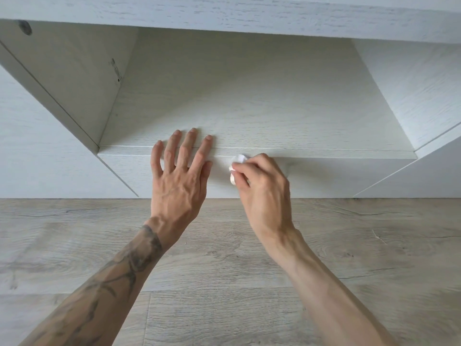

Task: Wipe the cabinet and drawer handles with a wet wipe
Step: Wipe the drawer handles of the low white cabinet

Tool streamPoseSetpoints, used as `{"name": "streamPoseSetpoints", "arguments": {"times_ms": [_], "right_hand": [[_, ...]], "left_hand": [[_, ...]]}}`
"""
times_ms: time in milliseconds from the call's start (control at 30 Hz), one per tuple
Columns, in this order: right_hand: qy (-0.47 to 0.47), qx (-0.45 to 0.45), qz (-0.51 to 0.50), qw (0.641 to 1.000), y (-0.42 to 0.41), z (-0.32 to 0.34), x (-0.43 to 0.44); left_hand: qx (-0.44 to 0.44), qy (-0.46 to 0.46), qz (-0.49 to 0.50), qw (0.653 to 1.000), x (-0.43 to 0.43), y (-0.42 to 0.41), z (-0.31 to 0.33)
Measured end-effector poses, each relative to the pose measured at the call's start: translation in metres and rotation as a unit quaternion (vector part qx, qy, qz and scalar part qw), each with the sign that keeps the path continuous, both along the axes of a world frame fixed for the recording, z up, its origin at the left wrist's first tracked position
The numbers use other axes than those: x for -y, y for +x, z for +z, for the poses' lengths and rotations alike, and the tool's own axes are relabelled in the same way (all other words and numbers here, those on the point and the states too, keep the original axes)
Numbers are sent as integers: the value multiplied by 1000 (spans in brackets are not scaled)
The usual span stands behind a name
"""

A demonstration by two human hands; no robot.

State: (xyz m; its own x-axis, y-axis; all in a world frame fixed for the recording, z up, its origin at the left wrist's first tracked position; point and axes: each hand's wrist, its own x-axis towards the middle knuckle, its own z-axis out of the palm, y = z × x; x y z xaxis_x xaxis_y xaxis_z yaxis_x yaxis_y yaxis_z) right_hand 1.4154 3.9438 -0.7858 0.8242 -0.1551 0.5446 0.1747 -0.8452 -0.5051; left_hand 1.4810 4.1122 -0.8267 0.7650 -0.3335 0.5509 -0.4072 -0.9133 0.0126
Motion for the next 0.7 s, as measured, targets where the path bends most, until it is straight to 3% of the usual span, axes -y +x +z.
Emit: {"name": "streamPoseSetpoints", "arguments": {"times_ms": [133, 367, 567, 700], "right_hand": [[-2, 3, 26, 1000, -20, -7, 22], [21, 10, -15, 1000, -37, -13, 68], [100, 12, -130, 986, -49, -8, 111], [144, 2, -70, 987, -46, 7, 102]], "left_hand": [[-10, -1, 4, 1000, 1, -1, 3], [-26, 3, 11, 1000, 3, -3, 5], [-58, 9, 19, 998, 6, -9, 16], [-109, 18, 16, 994, 5, -17, 32]]}}
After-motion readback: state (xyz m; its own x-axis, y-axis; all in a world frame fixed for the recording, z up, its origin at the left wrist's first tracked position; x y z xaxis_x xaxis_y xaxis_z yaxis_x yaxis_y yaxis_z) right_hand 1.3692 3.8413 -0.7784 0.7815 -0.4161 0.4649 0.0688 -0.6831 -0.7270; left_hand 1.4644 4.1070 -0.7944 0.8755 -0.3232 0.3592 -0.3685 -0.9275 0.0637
